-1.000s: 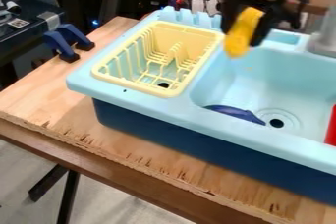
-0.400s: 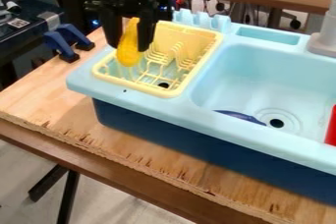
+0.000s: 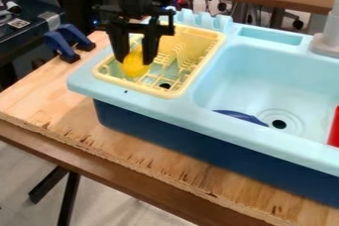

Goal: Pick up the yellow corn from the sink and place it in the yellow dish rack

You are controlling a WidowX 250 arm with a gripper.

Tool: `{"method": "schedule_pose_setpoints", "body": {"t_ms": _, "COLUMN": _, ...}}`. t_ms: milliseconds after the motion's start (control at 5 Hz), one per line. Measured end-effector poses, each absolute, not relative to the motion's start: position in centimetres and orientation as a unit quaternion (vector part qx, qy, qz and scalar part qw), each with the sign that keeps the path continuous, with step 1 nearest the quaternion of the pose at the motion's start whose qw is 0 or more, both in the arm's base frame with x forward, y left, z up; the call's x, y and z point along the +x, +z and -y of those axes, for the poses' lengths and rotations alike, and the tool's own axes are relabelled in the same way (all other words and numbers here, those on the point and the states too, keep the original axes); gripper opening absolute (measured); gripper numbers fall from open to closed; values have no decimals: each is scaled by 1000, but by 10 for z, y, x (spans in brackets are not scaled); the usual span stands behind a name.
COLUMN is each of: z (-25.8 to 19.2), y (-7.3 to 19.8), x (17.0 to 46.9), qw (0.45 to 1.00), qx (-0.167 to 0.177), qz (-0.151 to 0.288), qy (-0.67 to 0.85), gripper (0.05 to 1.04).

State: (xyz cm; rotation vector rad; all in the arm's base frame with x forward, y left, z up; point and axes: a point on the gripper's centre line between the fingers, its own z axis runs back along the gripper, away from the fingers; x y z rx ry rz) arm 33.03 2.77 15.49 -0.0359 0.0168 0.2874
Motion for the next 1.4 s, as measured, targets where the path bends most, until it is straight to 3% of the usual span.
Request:
{"method": "schedule_pose_setpoints", "body": {"t_ms": 600, "z": -18, "y": 130, "x": 354, "qw": 994, "qx": -27, "qz": -21, "qy": 107, "gripper": 578}}
{"method": "schedule_pose_setpoints", "body": {"t_ms": 800, "z": -22, "y": 125, "x": 354, "qw": 992, "qx": -40, "qz": -17, "qy": 115, "gripper": 650}}
{"method": "schedule_pose_setpoints", "body": {"t_ms": 1000, "z": -26, "y": 122, "x": 351, "qw": 988, "qx": -50, "qz": -13, "qy": 144, "gripper": 946}}
{"method": "schedule_pose_setpoints", "body": {"t_ms": 1200, "z": -21, "y": 148, "x": 348, "qw": 987, "qx": -52, "qz": 27, "qy": 148, "gripper": 1006}}
{"method": "schedule_pose_setpoints", "body": {"t_ms": 1400, "z": -6, "y": 165, "x": 343, "qw": 988, "qx": -53, "qz": 47, "qy": 135, "gripper": 1003}}
